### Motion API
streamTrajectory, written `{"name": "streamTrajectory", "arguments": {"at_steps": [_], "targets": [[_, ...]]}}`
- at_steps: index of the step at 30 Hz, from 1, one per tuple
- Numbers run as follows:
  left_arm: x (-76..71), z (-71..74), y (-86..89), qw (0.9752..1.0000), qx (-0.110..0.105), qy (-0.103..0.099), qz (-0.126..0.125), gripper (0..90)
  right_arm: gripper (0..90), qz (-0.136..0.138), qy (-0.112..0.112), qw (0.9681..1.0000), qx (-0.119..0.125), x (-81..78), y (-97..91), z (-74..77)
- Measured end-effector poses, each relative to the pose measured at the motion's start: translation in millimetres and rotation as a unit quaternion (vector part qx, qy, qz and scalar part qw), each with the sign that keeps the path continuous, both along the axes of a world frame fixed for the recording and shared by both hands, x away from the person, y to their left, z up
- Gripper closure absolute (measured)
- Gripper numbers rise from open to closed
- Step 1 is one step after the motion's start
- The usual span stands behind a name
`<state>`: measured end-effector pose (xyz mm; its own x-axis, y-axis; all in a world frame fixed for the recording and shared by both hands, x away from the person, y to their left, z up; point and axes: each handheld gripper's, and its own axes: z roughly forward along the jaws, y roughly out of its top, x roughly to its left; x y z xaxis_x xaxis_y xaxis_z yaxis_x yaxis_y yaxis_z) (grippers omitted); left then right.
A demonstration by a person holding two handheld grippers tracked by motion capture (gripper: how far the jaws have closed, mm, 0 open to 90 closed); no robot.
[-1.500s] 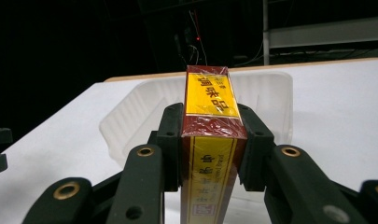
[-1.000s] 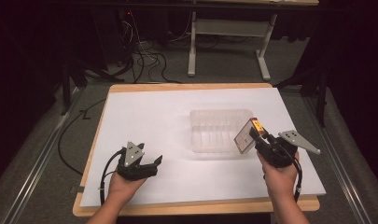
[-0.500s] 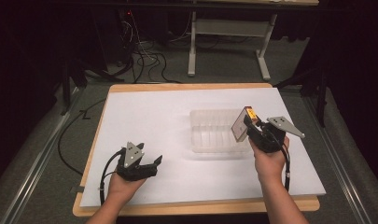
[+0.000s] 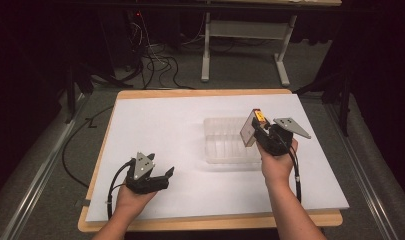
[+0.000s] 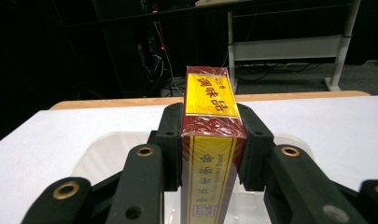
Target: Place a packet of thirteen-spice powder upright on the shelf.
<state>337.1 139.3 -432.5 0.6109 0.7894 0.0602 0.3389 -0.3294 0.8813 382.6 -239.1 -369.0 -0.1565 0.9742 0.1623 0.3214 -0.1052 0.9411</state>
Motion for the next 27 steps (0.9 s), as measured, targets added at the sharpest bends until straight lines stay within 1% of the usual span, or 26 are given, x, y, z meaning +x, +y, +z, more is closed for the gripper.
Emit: {"name": "streamTrajectory", "arguments": {"at_steps": [3,8,10,11,13,16,21,23,27], "targets": [[0.1,0.0,0.3,1.0,0.0,0.001,0.0,21.2,67.9,-0.001,0.003,1.0,0.003,5.7,6.8,-3.1],[-0.8,0.4,0.8,1.0,-0.001,0.0,0.001,21.2,67.9,-0.002,0.004,0.9999,0.009,9.3,11.1,-7.3],[-0.9,0.3,0.9,1.0,0.0,0.001,0.0,21.3,68.0,-0.003,0.006,0.9999,0.008,10.6,13.0,-9.3],[-0.8,0.1,0.8,1.0,0.0,0.001,0.001,21.2,67.9,-0.005,0.003,0.9999,0.012,10.9,13.7,-9.7],[-0.3,-0.5,0.7,1.0,0.001,0.003,0.002,21.2,67.9,-0.005,0.001,0.9999,0.012,11.0,14.1,-9.7],[0.1,-0.5,0.6,1.0,0.002,0.003,0.0,21.3,68.0,-0.013,0.0,0.9999,0.006,11.4,14.9,-10.2],[-0.4,0.1,1.1,1.0,-0.001,0.002,0.001,21.3,67.9,-0.022,0.0,0.9998,0.004,11.8,15.7,-9.7],[-0.4,0.1,1.1,1.0,-0.001,0.002,0.001,21.3,67.9,-0.032,0.001,0.9995,-0.003,11.3,19.3,-10.0],[-0.6,-0.2,0.3,1.0,0.002,0.002,0.001,21.3,67.9,-0.05,-0.006,0.9986,-0.017,8.0,27.6,-10.8]]}}
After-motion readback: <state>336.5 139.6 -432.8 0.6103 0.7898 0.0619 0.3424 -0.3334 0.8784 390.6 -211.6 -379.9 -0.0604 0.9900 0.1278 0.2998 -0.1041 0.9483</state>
